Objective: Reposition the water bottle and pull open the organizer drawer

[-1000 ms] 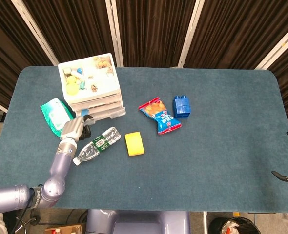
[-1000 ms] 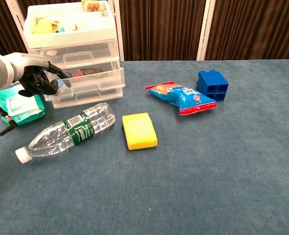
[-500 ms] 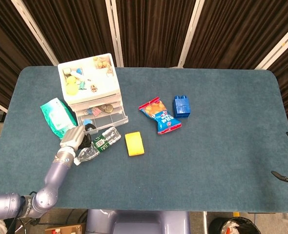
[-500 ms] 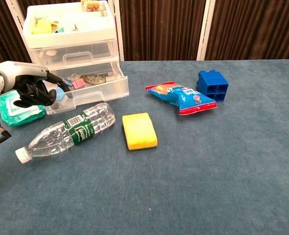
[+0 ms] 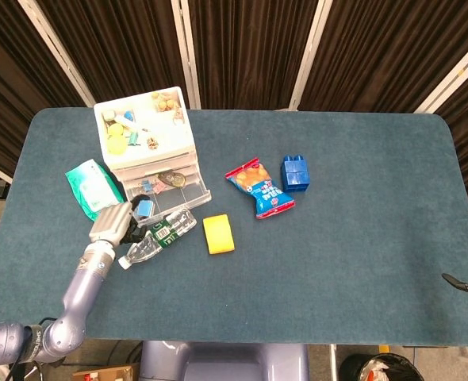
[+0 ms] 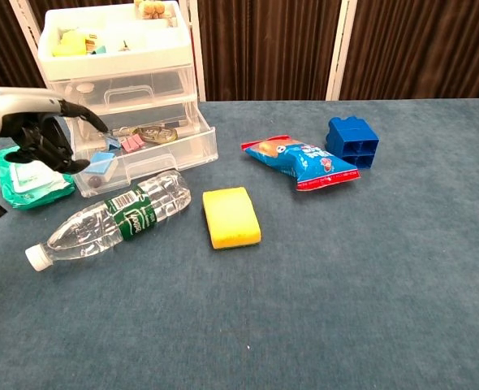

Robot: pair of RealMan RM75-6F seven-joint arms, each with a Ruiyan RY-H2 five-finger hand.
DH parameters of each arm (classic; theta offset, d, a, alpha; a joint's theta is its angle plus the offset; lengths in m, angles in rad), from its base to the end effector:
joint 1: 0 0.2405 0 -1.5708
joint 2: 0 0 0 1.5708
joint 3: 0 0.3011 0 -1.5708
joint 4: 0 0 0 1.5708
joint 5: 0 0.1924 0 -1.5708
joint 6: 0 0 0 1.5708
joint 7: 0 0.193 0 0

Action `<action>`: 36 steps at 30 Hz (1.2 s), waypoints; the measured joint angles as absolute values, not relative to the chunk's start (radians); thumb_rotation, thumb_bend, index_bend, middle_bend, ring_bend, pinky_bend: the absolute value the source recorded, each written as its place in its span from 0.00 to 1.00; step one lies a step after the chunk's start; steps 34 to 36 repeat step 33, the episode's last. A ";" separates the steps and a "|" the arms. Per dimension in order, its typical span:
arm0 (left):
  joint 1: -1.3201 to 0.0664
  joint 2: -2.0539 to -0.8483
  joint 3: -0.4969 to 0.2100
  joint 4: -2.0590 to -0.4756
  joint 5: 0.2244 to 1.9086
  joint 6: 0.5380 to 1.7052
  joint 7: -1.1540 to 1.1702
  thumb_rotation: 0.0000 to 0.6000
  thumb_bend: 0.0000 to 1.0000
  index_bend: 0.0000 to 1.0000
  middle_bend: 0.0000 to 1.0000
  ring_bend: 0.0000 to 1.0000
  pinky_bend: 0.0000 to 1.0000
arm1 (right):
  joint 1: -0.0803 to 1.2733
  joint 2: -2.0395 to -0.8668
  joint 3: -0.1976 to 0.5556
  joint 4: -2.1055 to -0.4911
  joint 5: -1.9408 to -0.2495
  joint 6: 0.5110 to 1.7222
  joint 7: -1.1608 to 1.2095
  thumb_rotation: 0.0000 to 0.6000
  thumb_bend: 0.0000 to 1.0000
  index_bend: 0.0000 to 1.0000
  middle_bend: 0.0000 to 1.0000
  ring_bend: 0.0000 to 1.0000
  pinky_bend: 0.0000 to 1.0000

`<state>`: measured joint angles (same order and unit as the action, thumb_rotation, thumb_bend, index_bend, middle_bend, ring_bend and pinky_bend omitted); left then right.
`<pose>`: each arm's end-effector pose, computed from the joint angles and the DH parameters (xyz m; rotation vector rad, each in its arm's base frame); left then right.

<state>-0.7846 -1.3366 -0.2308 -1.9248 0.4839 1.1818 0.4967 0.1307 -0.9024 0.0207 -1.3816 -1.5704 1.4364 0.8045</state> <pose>-0.1852 0.3974 0.0541 -1.4982 -1.3657 -0.7887 -0.3700 -0.2460 0.2875 1.3195 -1.1967 1.1643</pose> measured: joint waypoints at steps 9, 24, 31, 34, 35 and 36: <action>-0.666 -1.264 -0.142 -1.969 0.671 1.282 0.446 1.00 0.03 0.05 0.26 0.25 0.46 | 0.109 -0.942 0.011 -1.330 -1.587 1.471 0.779 1.00 0.13 0.00 0.00 0.00 0.00; -0.391 -1.142 0.060 -1.907 1.215 1.487 0.267 1.00 0.07 0.01 0.00 0.00 0.09 | 0.104 -0.957 0.019 -1.310 -1.578 1.482 0.740 1.00 0.13 0.00 0.00 0.00 0.00; -0.232 -1.148 0.112 -1.692 1.373 1.645 0.214 1.00 0.06 0.00 0.00 0.00 0.04 | 0.087 -0.958 0.027 -1.302 -1.553 1.491 0.738 1.00 0.13 0.00 0.00 0.00 0.00; -0.214 -1.147 0.111 -1.671 1.393 1.652 0.196 1.00 0.06 0.00 0.00 0.00 0.04 | 0.082 -0.958 0.029 -1.299 -1.545 1.495 0.739 1.00 0.13 0.00 0.00 0.00 0.00; -0.214 -1.147 0.111 -1.671 1.393 1.652 0.196 1.00 0.06 0.00 0.00 0.00 0.04 | 0.082 -0.958 0.029 -1.299 -1.545 1.495 0.739 1.00 0.13 0.00 0.00 0.00 0.00; -0.214 -1.147 0.111 -1.671 1.393 1.652 0.196 1.00 0.06 0.00 0.00 0.00 0.04 | 0.082 -0.958 0.029 -1.299 -1.545 1.495 0.739 1.00 0.13 0.00 0.00 0.00 0.00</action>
